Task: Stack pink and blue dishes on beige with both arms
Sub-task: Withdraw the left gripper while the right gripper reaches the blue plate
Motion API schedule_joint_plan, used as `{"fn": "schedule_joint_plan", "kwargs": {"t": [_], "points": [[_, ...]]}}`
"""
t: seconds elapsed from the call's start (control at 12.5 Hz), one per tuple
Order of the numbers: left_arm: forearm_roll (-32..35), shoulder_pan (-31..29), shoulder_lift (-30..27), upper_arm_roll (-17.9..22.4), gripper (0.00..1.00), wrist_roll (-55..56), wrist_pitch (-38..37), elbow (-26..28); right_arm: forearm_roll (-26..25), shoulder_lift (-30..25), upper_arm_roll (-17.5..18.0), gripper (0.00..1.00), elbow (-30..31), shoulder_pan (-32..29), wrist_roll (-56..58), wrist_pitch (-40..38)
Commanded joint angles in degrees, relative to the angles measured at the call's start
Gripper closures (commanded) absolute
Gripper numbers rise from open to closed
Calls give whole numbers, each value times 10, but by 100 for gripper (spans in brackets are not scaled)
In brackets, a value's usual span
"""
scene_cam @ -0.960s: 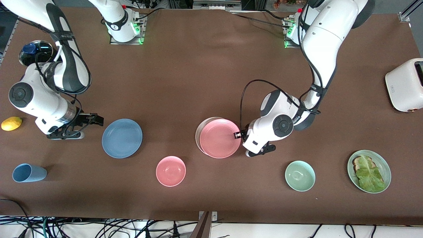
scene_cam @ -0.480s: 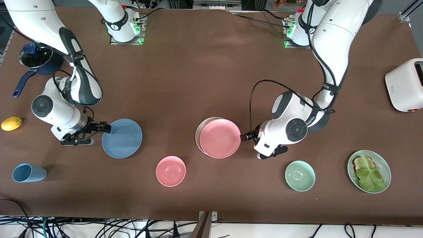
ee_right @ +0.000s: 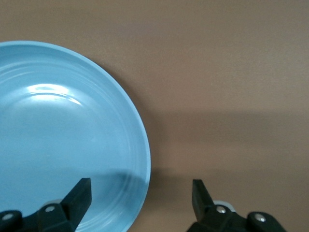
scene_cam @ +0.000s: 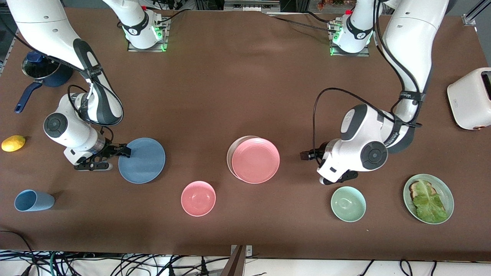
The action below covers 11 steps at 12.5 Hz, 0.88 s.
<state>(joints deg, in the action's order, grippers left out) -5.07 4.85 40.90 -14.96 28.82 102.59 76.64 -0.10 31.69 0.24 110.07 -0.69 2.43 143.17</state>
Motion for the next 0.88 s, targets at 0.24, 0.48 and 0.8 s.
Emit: {"fn": "schedule_joint_plan", "kwargs": {"t": [0.24,0.48,0.8], "points": [[20,-83,-45,-2,0,-116,-97,13,9,20,4,32,-9,-8,10,16],[53,-120,-70,-3,0,-166,-129,13,10,21,5,58,-11,-7,10,14],[77,-146,-97,-2,0,-219,-156,12,10,20,6,96,-11,-6,9,11]]}}
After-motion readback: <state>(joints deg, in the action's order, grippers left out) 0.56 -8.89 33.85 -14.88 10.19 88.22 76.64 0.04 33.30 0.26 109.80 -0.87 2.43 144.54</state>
